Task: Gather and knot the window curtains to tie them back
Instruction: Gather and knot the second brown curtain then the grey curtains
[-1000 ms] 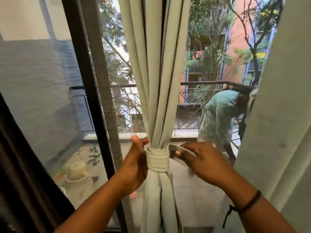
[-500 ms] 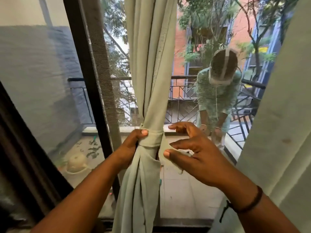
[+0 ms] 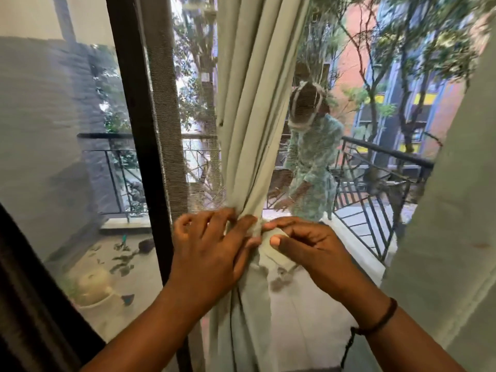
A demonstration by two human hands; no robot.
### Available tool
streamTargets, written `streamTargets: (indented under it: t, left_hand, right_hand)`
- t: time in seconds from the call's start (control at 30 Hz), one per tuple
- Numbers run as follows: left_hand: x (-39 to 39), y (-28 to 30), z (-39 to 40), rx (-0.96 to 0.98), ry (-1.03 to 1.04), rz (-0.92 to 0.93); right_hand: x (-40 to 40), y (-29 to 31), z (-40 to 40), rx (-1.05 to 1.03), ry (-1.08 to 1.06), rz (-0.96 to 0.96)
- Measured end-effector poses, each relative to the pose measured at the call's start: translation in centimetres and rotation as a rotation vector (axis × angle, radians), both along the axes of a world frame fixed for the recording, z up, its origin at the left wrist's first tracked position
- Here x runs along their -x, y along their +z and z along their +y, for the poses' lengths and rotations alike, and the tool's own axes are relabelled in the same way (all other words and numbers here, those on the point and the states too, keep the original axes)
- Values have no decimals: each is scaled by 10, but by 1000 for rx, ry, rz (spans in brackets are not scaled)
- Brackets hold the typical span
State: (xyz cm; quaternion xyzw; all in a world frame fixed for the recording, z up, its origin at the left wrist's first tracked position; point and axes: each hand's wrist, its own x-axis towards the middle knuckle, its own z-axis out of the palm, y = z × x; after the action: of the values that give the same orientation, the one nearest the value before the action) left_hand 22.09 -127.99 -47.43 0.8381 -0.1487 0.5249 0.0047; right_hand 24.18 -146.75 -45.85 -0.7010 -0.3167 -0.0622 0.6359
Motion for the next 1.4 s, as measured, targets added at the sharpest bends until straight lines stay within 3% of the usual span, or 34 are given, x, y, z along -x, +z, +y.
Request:
streamTargets:
  t: [0.13, 0.3, 0.5, 0.57, 0.77, 0.97, 1.07, 1.17, 1.27, 1.4]
  left_hand:
    - [-6, 18, 22, -125, 74, 50]
    - [-25, 29, 34, -332, -99, 67]
    - [-28, 21, 40, -265, -298, -82]
    - [-29, 20, 41, -247, -326, -96]
    - [-39, 30, 36, -313, -313, 108]
    - [-43, 40, 20, -379, -314, 295]
    - [-45, 49, 7, -464, -234, 322]
    - [-48, 59, -11, -562, -100, 323]
    - [-45, 67, -37, -667, 69, 411]
    - [-48, 75, -55, -634, 167, 593]
  right_hand:
    - [-8, 2, 27, 72, -53, -63]
    - [-12, 3, 47, 130, -98, -130]
    - [-2, 11, 44, 306, -184, -259]
    - [-1, 8, 42, 281, -165, -274]
    - [-6, 1, 38, -122, -107, 56]
    - [-24, -1, 11, -186, -76, 171]
    - [-32, -1, 2, -117, -44, 206]
    - [-38, 6, -12, -6, 162, 312]
    - [-46, 13, -35, 134, 366, 379]
    - [-59, 12, -51, 234, 389, 366]
